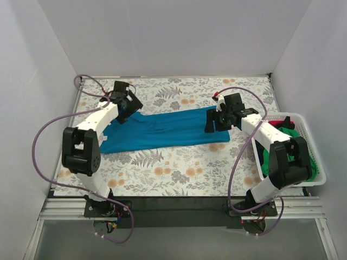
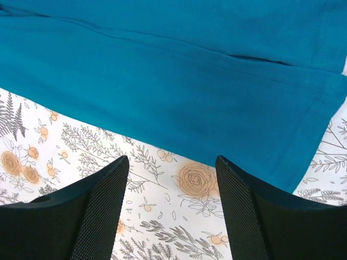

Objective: Fold and stack the t-shirts
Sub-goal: Fold the tshirt

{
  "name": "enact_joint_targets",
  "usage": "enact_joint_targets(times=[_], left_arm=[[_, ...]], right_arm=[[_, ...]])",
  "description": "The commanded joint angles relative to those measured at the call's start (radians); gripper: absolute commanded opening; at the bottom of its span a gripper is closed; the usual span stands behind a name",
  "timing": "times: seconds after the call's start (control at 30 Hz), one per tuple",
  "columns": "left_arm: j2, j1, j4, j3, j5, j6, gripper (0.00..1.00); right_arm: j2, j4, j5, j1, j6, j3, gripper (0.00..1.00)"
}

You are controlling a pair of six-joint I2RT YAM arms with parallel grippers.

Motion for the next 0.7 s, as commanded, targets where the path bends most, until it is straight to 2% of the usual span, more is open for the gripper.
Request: enact_joint_targets(times=[0.0, 0.1, 0.27, 0.33, 0.53, 0.67], left_arm=[[-0.135, 0.099, -0.066, -0.158, -0.072, -0.015, 0.87], [-0.246, 0.184, -0.073, -0.288, -0.083, -0.018, 0.83], [-0.321, 0.300, -0.088, -0.439, -0.080, -0.024, 0.70], [-0.344, 0.316, -0.088, -0.500, -0.081, -0.033, 0.66], [-0.353, 0.380, -0.073, -0.599, -0.081, -0.052, 0.61], [-0.309, 0.400, -0.053, -0.588, -0.090, -0.035, 0.60]], right_arm=[[0.029, 0.028, -0.038, -0.001, -0.019, 0.062, 0.70], [0.071, 0.027, -0.029, -0.001, -0.020, 0.076, 0.69], [0.146, 0.030, -0.017, -0.001, 0.009, 0.083, 0.65], [0.161, 0.030, -0.009, -0.002, 0.020, 0.075, 0.65], [0.192, 0.027, -0.008, -0.027, 0.055, 0.027, 0.64], [0.194, -0.008, 0.021, -0.032, 0.058, -0.008, 0.64]])
